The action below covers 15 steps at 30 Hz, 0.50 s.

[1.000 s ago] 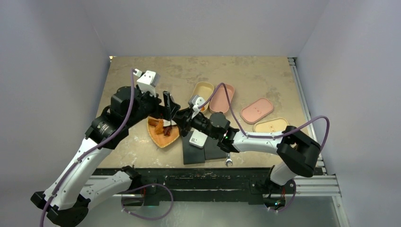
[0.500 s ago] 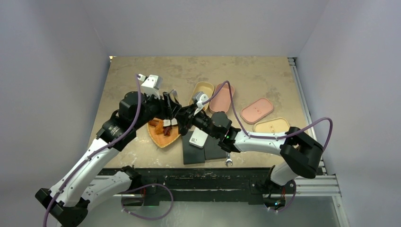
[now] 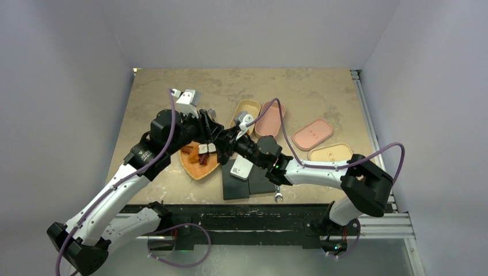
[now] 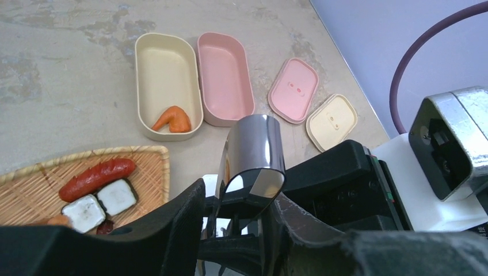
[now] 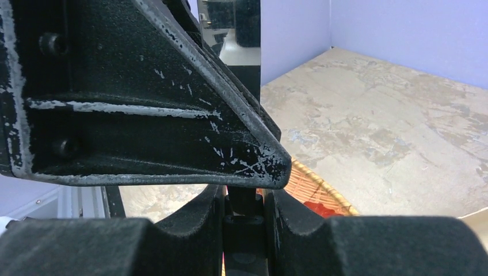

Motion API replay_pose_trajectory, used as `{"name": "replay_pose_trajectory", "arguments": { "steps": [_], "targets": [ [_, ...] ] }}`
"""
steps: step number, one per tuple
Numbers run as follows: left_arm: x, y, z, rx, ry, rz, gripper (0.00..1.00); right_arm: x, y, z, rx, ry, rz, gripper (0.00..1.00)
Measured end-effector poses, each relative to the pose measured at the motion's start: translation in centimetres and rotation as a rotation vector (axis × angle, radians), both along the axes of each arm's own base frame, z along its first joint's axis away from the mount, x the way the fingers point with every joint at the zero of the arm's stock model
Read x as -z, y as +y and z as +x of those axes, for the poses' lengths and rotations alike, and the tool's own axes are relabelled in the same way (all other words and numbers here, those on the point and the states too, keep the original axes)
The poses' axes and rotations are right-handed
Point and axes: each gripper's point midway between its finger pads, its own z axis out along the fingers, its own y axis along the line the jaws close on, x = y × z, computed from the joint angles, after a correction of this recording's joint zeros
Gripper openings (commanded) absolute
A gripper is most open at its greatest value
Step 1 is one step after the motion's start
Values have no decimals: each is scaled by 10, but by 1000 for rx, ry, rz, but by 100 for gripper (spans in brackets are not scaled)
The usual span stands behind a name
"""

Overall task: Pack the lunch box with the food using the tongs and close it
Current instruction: Adjust the clamp.

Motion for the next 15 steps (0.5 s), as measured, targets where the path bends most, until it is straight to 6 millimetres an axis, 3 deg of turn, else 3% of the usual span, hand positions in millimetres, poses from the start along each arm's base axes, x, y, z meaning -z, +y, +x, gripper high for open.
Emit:
{"name": "replay_pose_trajectory", "arguments": {
  "steps": [7, 15],
  "targets": [
    [8, -4, 4, -1, 14, -14, 17, 5, -1, 2, 15, 10, -16, 2],
    [15, -1, 9, -66, 40, -56, 16, 10, -4, 6, 42, 24, -31, 2]
  ]
}}
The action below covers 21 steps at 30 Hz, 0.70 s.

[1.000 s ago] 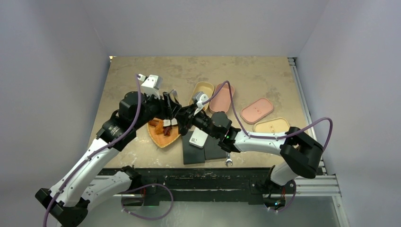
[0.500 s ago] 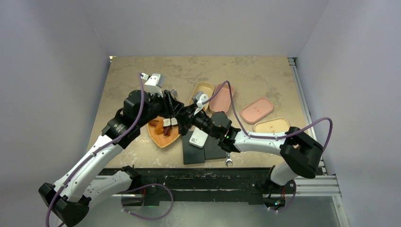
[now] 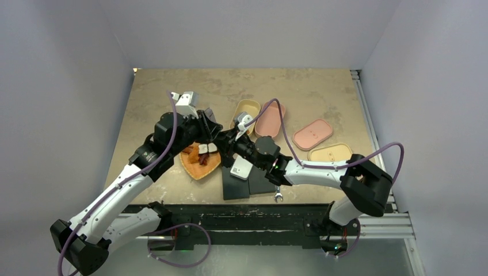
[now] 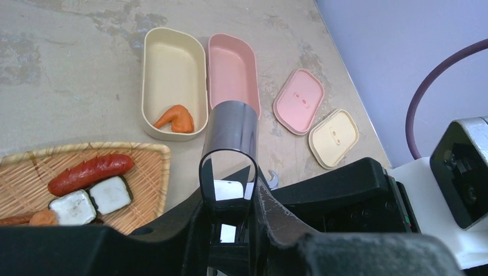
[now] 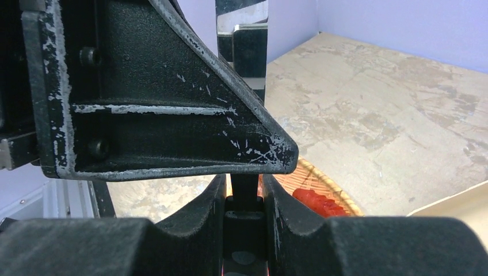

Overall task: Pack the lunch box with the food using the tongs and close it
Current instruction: Adjust the clamp.

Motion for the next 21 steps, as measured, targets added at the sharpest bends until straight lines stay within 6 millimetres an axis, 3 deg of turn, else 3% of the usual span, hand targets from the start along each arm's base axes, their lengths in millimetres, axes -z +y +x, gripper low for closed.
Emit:
{"name": "replay_pose_trajectory", "arguments": {
  "steps": [5, 12, 18, 19, 20, 21],
  "targets": [
    [3, 0, 2, -15, 9, -15, 0, 4, -1, 2, 10, 8, -10, 2],
    [3, 2, 4, -38, 7, -15, 0, 2, -5, 1, 22, 5, -1, 2],
    [-4, -12, 5, -3, 7, -27, 0, -9, -22, -6, 36, -10, 29, 2],
    [-6, -14, 5, 5, 5, -31, 0, -11, -25, -7, 38, -14, 37, 45],
    [-8, -18, 5, 15, 5, -36, 0, -14, -29, -8, 41, -19, 47, 58],
    [-10, -19, 6, 17, 2, -37, 0, -16, -31, -8, 41, -26, 53, 60]
  ]
}}
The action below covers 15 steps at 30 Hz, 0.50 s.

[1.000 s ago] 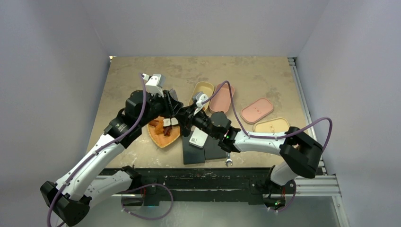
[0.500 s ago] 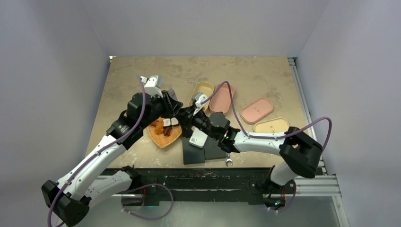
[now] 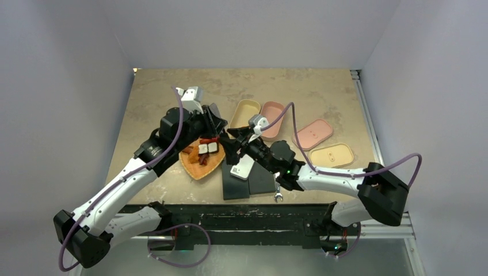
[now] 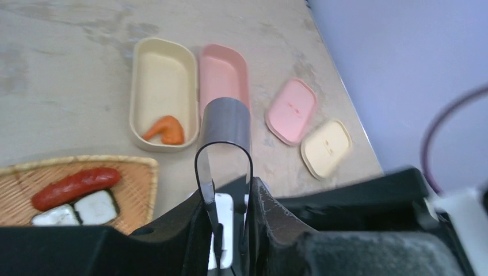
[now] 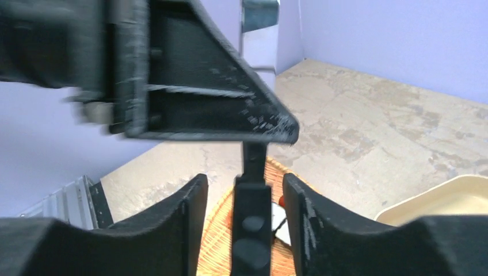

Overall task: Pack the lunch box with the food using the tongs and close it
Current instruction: Adjust the clamp.

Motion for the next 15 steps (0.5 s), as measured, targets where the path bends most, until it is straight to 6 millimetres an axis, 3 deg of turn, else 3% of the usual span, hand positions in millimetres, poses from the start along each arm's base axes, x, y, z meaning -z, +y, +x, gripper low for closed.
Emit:
{"name": "replay_pose_trajectory", "arguments": {
  "steps": [6, 11, 15],
  "targets": [
    [14, 23, 26, -142, 12, 65, 0, -23, -9, -7, -8, -82, 30, 70],
    [10, 32, 30, -180, -13, 96, 0, -19, -9, -8, -15, -92, 12, 75],
    [1, 48, 28, -210, -91, 151, 0, -12, -20, -7, 18, -73, -5, 75]
  ]
}}
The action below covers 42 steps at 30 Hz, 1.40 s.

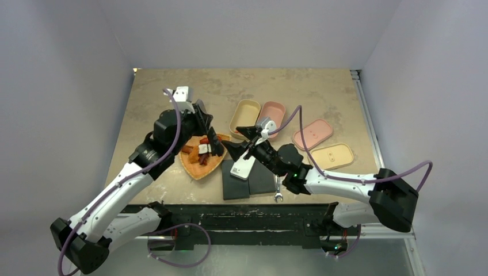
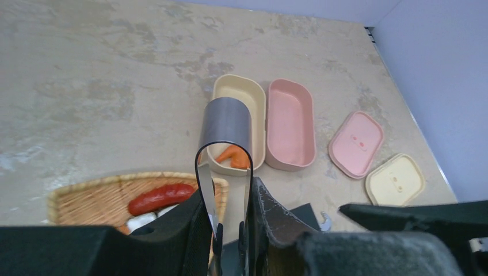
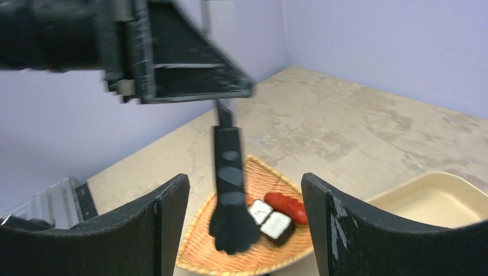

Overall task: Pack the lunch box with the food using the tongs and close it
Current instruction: Adjust the clamp, then pick up the fake food from the plate.

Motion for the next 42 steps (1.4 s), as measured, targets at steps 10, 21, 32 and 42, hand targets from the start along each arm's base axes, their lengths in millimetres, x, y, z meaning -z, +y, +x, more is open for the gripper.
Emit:
{"name": "replay_pose_trajectory", "arguments": {
  "steps": [10, 21, 32, 42],
  "targets": [
    [4, 42, -25, -14, -146, 188, 2, -13, -89, 59, 276, 65, 8, 99],
    [48, 51, -31, 7, -108, 298, 8, -24, -215, 92, 576, 69, 86, 99],
    [52, 50, -32, 4, -153, 265, 22, -20, -231, 75, 597, 41, 134, 99],
    [43, 50, -32, -8, -202, 225, 30, -21, -231, 74, 595, 31, 143, 99]
  ]
}}
